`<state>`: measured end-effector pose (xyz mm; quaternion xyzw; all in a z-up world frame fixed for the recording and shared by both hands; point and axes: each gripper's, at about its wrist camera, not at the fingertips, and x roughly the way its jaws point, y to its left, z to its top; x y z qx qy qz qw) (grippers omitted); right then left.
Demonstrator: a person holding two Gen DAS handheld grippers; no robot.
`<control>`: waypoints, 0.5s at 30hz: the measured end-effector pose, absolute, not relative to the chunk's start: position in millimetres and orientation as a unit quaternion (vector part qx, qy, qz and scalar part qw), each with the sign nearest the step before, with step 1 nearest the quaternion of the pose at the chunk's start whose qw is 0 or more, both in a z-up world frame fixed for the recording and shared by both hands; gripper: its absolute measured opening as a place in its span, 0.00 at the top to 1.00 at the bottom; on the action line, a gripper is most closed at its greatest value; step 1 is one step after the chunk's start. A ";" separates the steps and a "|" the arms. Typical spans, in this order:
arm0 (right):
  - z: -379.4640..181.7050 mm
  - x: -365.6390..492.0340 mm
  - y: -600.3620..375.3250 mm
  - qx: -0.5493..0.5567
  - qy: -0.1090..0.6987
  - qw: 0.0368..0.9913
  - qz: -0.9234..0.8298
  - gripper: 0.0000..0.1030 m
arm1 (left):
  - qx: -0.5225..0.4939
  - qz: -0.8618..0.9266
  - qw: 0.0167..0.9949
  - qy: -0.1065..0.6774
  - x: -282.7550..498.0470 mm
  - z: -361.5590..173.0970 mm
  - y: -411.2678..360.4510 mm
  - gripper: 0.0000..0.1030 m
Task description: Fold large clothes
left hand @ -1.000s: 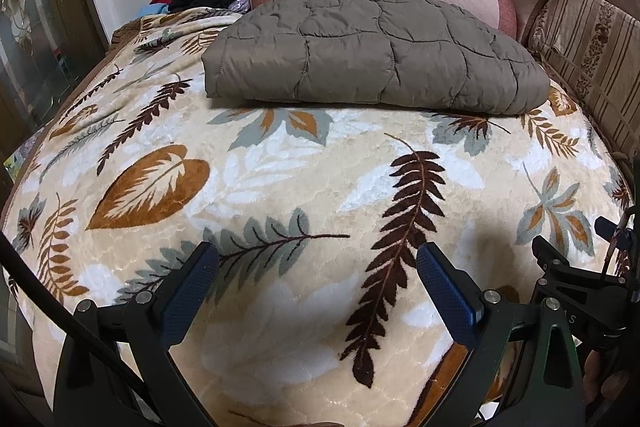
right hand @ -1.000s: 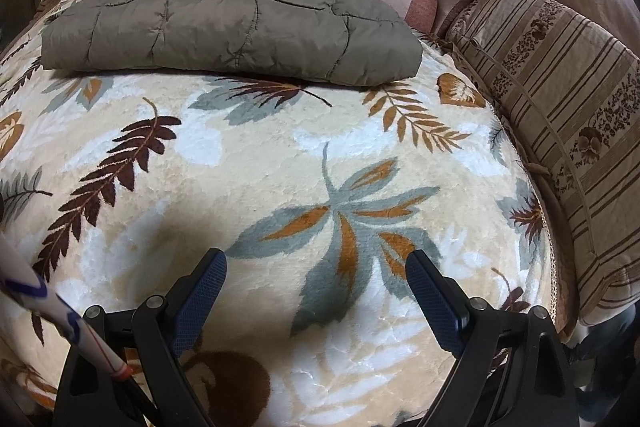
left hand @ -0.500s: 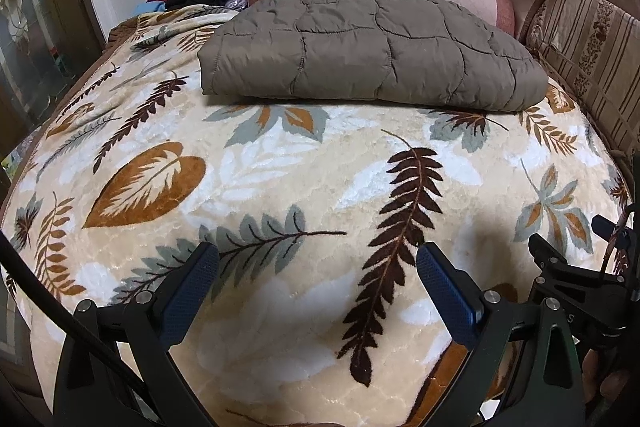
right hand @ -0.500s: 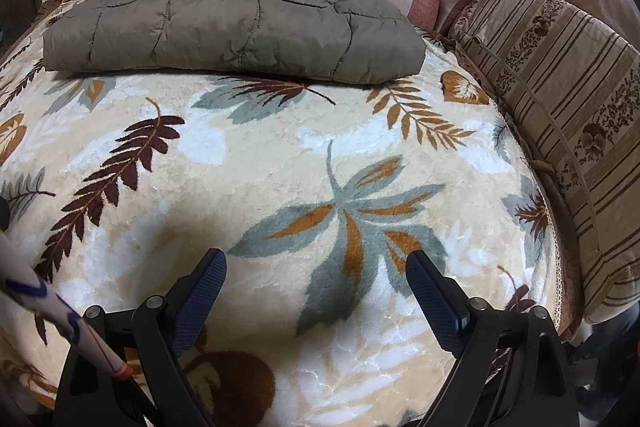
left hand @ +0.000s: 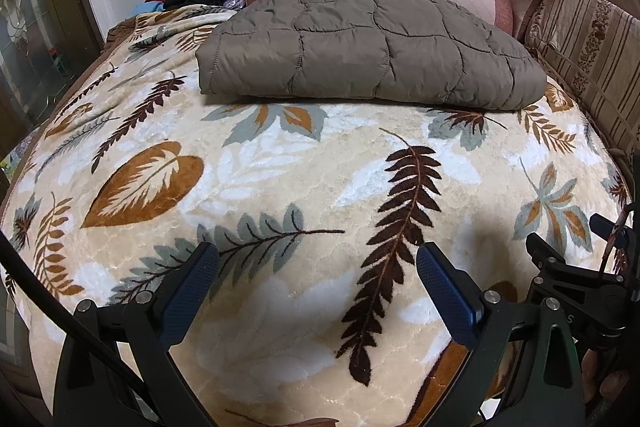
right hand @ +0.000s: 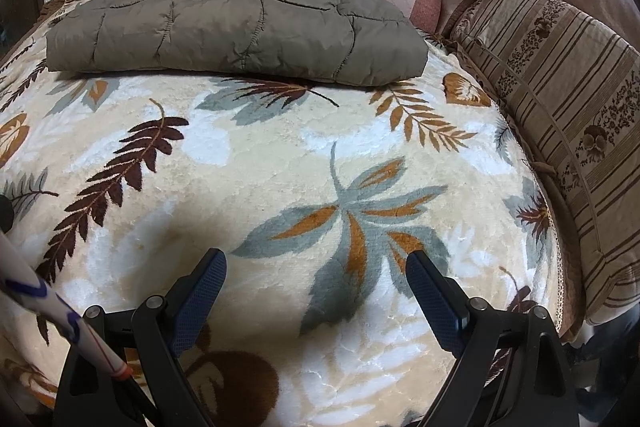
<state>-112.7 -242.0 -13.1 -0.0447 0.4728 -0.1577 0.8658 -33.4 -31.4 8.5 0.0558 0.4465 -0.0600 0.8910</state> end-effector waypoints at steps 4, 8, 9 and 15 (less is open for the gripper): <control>-13.1 -111.8 -240.6 -0.045 0.473 0.866 -0.157 0.09 | 0.056 -0.060 0.891 0.446 -33.9 7.9 -31.5 0.04; -13.3 -111.6 -239.5 -0.044 0.473 0.866 -0.155 0.09 | 0.054 -0.060 0.890 0.448 -33.6 6.4 -31.6 0.04; -13.3 -112.0 -239.1 -0.044 0.474 0.866 -0.155 0.09 | 0.054 -0.060 0.890 0.449 -33.5 5.6 -31.4 0.04; -13.9 -111.1 -237.2 -0.043 0.473 0.867 -0.153 0.09 | 0.053 -0.061 0.890 0.449 -33.2 5.4 -30.4 0.04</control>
